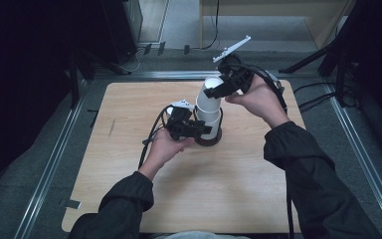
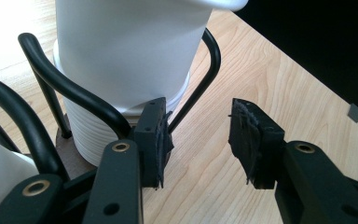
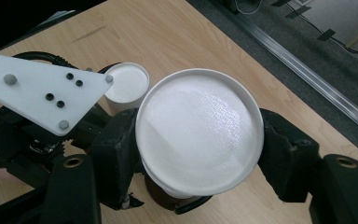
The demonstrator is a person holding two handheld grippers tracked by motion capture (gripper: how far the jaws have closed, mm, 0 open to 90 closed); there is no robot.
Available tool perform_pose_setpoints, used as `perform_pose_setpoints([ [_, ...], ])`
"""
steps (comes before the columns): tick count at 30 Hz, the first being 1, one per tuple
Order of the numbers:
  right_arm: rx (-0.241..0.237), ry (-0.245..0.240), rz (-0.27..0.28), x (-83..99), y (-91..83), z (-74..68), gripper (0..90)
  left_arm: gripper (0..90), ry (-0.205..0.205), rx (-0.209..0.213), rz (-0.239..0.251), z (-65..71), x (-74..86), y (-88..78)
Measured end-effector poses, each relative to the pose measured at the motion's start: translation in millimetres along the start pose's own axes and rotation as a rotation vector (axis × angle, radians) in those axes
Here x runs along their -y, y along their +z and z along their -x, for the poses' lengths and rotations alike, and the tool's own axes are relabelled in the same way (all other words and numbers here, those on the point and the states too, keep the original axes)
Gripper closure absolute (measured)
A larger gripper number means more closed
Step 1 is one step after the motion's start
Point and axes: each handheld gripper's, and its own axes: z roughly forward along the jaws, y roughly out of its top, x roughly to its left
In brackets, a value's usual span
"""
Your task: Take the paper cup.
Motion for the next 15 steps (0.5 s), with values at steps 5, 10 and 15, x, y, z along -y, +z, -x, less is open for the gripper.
perform_pose_setpoints([
  [5, 0.003, -0.004, 0.005, -4.3, -7.3, -1.3, 35.1, 50.5, -0.012, 0.007, -0.005, 0.8, -0.6, -2.2],
  [10, 0.005, -0.003, -0.003, -5.7, -11.2, -1.7, 35.1, 48.3, -0.031, 0.022, -0.01, 2.1, -1.3, -5.5],
  [15, -0.001, 0.006, 0.005, -7.0, -22.1, -0.7, 35.1, 45.5, -0.032, 0.035, -0.012, 4.2, -1.8, -9.8],
])
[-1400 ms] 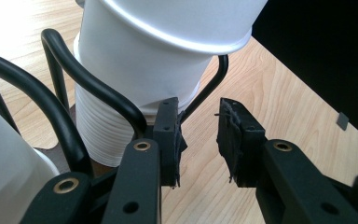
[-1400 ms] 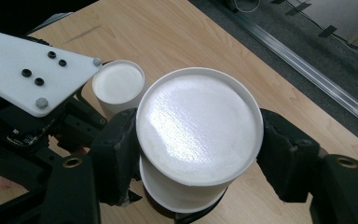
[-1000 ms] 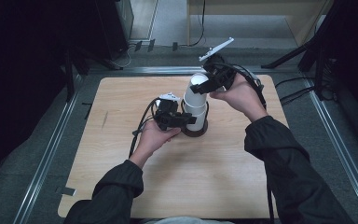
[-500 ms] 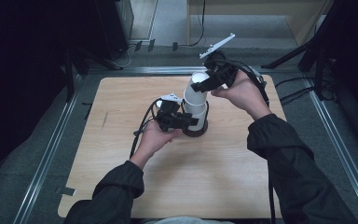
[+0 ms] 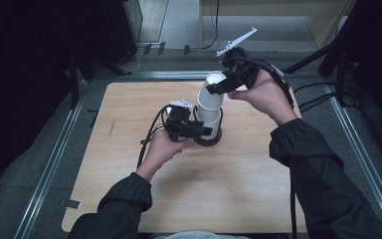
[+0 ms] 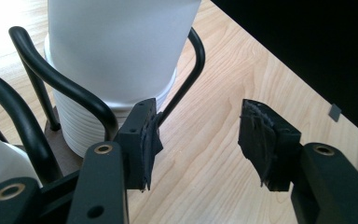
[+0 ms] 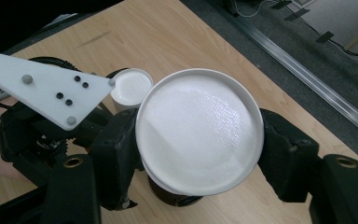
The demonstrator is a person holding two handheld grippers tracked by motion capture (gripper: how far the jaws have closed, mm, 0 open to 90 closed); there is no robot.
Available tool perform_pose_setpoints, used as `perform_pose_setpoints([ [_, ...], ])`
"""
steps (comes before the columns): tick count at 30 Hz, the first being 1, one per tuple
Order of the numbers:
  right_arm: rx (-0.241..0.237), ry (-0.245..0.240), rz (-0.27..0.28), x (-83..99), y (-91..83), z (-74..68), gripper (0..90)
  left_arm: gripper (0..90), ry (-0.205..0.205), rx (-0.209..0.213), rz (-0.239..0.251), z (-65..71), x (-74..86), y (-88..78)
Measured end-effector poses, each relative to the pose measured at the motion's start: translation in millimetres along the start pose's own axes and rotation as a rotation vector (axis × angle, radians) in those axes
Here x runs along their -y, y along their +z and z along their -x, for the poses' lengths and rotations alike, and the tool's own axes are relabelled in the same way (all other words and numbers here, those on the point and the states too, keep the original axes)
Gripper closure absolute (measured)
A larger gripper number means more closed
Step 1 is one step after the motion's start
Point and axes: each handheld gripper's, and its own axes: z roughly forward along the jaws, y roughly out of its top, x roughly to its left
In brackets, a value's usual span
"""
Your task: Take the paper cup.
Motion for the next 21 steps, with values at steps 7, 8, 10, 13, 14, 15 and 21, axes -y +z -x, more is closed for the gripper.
perform_pose_setpoints([
  [7, -0.017, 0.009, -0.006, 0.9, -8.9, 0.6, 35.1, 44.0, 0.01, 0.009, -0.002, 2.5, 0.2, -7.6],
  [8, -0.019, 0.005, -0.01, 1.0, -10.3, 1.0, 35.2, 43.7, 0.01, 0.009, 0.0, 2.8, 0.2, -8.9],
  [10, -0.025, 0.007, -0.014, 1.3, -14.3, 0.8, 35.1, 42.9, 0.009, 0.014, 0.002, 3.7, 0.3, -11.5],
  [13, -0.035, 0.006, -0.023, 2.3, -17.9, 0.0, 35.1, 41.9, 0.016, 0.017, -0.005, 4.2, 1.3, -16.9],
  [14, -0.038, 0.003, -0.025, 2.7, -18.9, -0.2, 35.1, 41.6, 0.016, 0.017, -0.005, 4.2, 1.3, -16.9],
  [15, -0.042, 0.004, -0.027, 3.1, -20.3, -0.6, 35.1, 41.4, 0.016, 0.022, -0.008, 4.1, 2.2, -19.5],
  [21, -0.055, -0.018, -0.034, 6.1, -27.2, -2.8, 35.1, 39.8, 0.014, 0.027, -0.007, 3.5, 5.2, -25.9],
])
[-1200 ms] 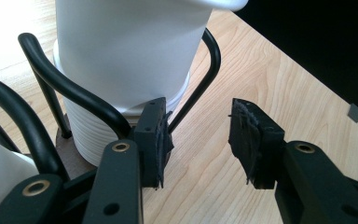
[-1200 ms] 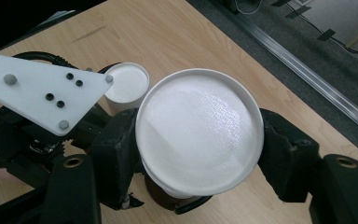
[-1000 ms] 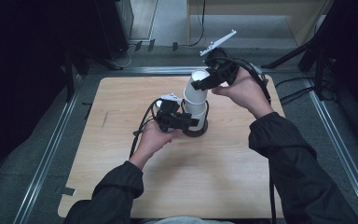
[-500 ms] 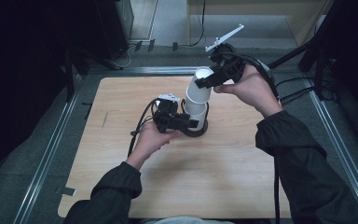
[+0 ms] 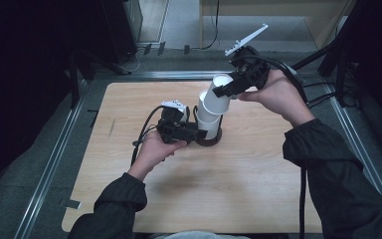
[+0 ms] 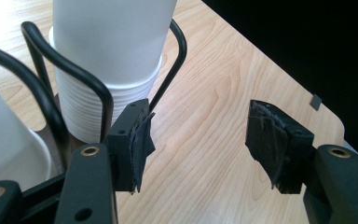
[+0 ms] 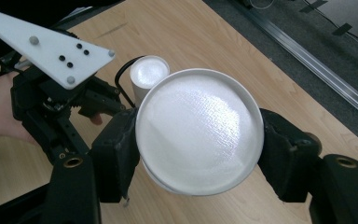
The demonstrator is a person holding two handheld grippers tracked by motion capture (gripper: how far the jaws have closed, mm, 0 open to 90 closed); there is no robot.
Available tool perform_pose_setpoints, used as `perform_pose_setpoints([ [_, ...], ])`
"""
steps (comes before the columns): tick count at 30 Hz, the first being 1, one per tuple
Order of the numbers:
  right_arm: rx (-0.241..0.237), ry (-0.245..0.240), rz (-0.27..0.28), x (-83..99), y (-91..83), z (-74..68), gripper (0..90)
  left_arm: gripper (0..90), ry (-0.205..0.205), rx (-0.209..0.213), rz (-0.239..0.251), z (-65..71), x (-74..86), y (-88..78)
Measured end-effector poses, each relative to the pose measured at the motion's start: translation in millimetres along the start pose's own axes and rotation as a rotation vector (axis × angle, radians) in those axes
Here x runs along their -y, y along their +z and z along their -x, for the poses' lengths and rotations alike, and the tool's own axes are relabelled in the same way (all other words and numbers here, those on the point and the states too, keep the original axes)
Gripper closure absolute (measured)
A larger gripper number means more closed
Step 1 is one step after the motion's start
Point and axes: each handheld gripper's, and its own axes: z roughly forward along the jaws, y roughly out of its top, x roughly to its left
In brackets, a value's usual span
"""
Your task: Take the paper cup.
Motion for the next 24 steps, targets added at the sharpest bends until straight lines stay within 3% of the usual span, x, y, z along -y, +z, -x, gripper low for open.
perform_pose_setpoints([
  [14, -0.045, -0.026, -0.01, 12.0, -10.7, -9.5, 35.1, 34.6, 0.018, 0.014, 0.007, -3.8, 11.6, -18.4],
  [24, -0.095, -0.075, -0.029, 35.0, -8.0, -17.7, 35.1, 31.1, 0.071, 0.018, -0.02, -6.6, 24.3, -30.1],
])
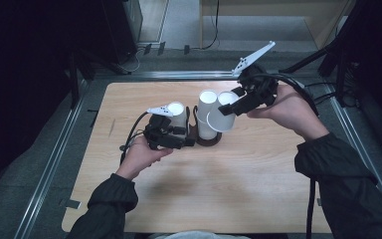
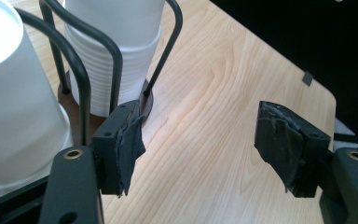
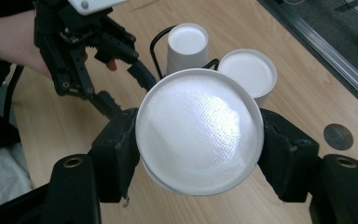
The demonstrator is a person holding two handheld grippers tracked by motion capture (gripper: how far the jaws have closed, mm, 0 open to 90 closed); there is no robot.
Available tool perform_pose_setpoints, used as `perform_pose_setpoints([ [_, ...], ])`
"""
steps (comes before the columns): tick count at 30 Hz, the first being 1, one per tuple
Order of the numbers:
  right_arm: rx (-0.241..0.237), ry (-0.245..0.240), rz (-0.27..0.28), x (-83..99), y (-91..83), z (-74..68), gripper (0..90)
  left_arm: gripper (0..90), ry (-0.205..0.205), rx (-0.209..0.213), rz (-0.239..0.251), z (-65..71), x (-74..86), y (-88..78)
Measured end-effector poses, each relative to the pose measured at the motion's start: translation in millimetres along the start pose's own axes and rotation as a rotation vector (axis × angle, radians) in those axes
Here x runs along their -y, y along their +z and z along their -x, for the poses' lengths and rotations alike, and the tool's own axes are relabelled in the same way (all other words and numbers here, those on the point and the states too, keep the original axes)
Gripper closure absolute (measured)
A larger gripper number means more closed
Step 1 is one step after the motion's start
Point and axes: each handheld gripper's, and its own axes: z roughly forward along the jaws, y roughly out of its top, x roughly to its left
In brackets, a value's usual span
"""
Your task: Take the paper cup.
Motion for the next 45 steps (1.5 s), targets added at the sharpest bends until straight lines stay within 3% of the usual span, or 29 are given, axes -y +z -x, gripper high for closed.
perform_pose_setpoints([
  [3, -0.028, -0.006, -0.004, 4.9, 1.8, -3.1, 35.1, 30.8, -0.012, 0.027, 0.013, -0.5, 3.5, -4.4],
  [8, -0.062, -0.016, 0.007, 12.3, 4.8, -8.7, 35.1, 27.7, 0.008, 0.06, 0.022, -2.1, 9.0, -11.0],
  [10, -0.089, -0.047, 0.004, 19.8, 11.2, -14.4, 35.0, 26.9, 0.013, 0.068, 0.028, -1.4, 11.2, -12.9],
  [22, -0.15, -0.094, 0.032, 42.7, 34.8, -24.8, 35.0, 24.9, 0.07, 0.075, 0.017, 1.2, 24.9, -18.9],
  [30, -0.189, -0.088, 0.057, 61.8, 51.2, -26.2, 35.0, 25.7, 0.08, 0.096, 0.01, 2.4, 29.6, -18.9],
  [37, -0.227, -0.095, 0.083, 74.3, 64.6, -28.3, 35.0, 25.2, 0.097, 0.079, 0.018, 3.1, 34.4, -22.2],
  [40, -0.237, -0.094, 0.086, 78.9, 69.6, -29.5, 35.0, 24.1, 0.089, 0.091, 0.025, 4.2, 35.5, -23.2],
  [45, -0.25, -0.092, 0.091, 84.6, 77.5, -30.6, 35.0, 22.8, 0.095, 0.088, 0.005, 4.9, 38.3, -21.9],
])
